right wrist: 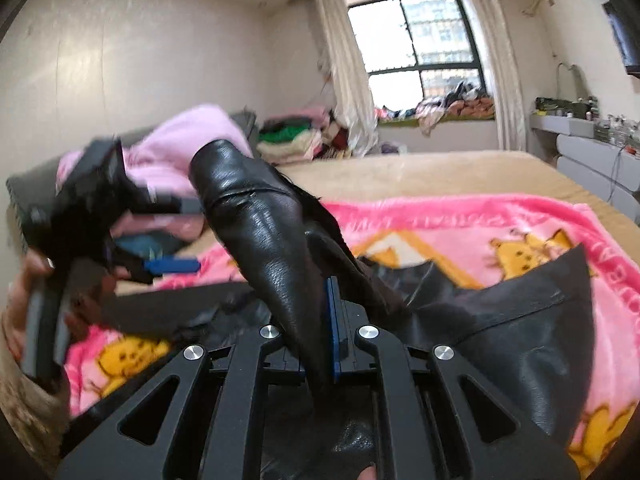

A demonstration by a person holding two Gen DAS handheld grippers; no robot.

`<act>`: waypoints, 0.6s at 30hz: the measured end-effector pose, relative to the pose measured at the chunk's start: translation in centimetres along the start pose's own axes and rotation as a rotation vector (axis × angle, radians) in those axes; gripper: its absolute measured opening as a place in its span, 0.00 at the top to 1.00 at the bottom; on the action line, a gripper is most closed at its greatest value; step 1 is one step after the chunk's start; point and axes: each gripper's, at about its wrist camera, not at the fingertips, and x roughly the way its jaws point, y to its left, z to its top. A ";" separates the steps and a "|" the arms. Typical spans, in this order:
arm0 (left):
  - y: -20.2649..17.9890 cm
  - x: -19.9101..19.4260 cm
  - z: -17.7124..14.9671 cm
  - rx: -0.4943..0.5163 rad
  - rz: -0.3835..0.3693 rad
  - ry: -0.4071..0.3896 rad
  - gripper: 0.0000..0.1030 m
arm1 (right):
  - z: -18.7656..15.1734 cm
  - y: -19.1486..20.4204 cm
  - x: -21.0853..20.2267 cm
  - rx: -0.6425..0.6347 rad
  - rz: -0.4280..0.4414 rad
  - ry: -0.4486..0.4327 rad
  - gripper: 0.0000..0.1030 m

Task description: Fold large clothes

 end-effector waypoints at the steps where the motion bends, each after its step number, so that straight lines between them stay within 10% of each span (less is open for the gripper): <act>1: 0.7 -0.2 -0.1 -0.029 -0.017 0.002 0.09 | -0.4 0.6 0.6 -0.015 -0.004 0.016 0.93; 9: 4.4 -1.2 -0.6 -0.146 -0.056 0.021 0.09 | -4.7 6.4 4.5 -0.161 -0.006 0.110 0.85; 11: 5.3 -0.8 -0.9 -0.149 -0.039 0.048 0.09 | -5.3 7.0 5.2 -0.173 -0.010 0.143 0.46; 15: 6.8 -0.1 -2.2 -0.163 0.002 0.091 0.09 | -5.4 7.6 5.8 -0.188 0.070 0.268 0.18; 18: 8.3 0.8 -3.2 -0.187 0.047 0.138 0.09 | -5.2 8.0 5.1 -0.213 0.144 0.314 0.15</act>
